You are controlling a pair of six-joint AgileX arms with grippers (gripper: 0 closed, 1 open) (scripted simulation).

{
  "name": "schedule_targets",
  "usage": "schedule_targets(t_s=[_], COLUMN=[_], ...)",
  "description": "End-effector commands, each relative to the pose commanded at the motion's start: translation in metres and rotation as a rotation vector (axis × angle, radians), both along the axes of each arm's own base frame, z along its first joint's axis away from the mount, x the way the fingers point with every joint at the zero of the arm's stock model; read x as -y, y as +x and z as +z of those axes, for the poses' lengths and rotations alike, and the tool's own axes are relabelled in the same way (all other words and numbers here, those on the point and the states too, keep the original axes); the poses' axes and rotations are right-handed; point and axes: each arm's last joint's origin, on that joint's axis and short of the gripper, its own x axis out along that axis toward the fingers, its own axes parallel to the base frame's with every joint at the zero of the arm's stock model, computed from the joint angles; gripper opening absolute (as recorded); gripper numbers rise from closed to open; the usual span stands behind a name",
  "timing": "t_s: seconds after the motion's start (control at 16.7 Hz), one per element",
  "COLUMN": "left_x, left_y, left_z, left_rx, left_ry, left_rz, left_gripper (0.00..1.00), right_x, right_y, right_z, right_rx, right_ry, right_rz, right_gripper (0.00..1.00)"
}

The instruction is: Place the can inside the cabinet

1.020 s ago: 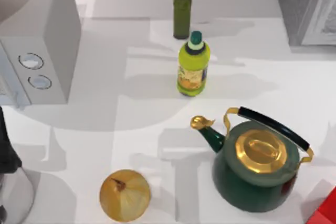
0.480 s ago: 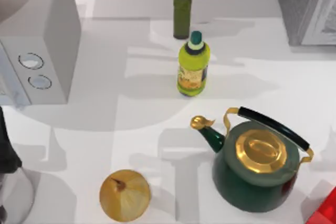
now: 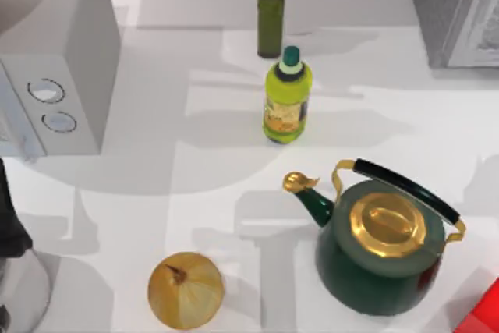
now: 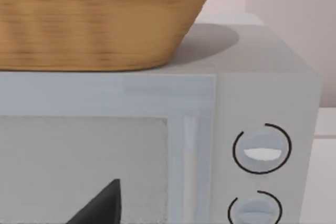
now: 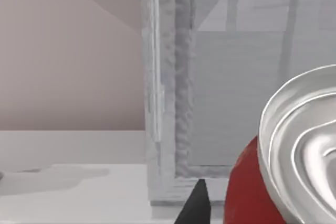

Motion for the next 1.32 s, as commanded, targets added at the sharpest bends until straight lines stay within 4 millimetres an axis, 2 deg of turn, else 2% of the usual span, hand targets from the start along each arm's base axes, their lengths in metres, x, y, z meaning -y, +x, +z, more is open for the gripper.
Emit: schedule_targets(t_s=[0.18, 0.42, 0.66, 0.78, 0.96, 1.32], left_x=[0.000, 0.000, 0.000, 0.000, 0.000, 0.000], left_y=[0.000, 0.000, 0.000, 0.000, 0.000, 0.000], left_z=[0.000, 0.000, 0.000, 0.000, 0.000, 0.000], left_rx=[0.000, 0.000, 0.000, 0.000, 0.000, 0.000], left_ry=[0.000, 0.000, 0.000, 0.000, 0.000, 0.000], left_rz=[0.000, 0.000, 0.000, 0.000, 0.000, 0.000], left_gripper=[1.00, 1.00, 1.00, 1.00, 1.00, 1.00], right_x=[-0.005, -0.015, -0.028, -0.034, -0.041, -0.044], right_y=[0.018, 0.055, 0.097, 0.114, 0.133, 0.140], right_z=[0.065, 0.150, 0.215, 0.237, 0.255, 0.260], right_rx=[-0.003, 0.011, 0.038, 0.050, 0.058, 0.059], right_ry=[-0.003, -0.007, -0.008, -0.006, -0.005, -0.005], right_rz=[0.000, 0.002, 0.002, 0.001, 0.001, 0.002], right_gripper=[0.00, 0.00, 0.00, 0.00, 0.00, 0.00])
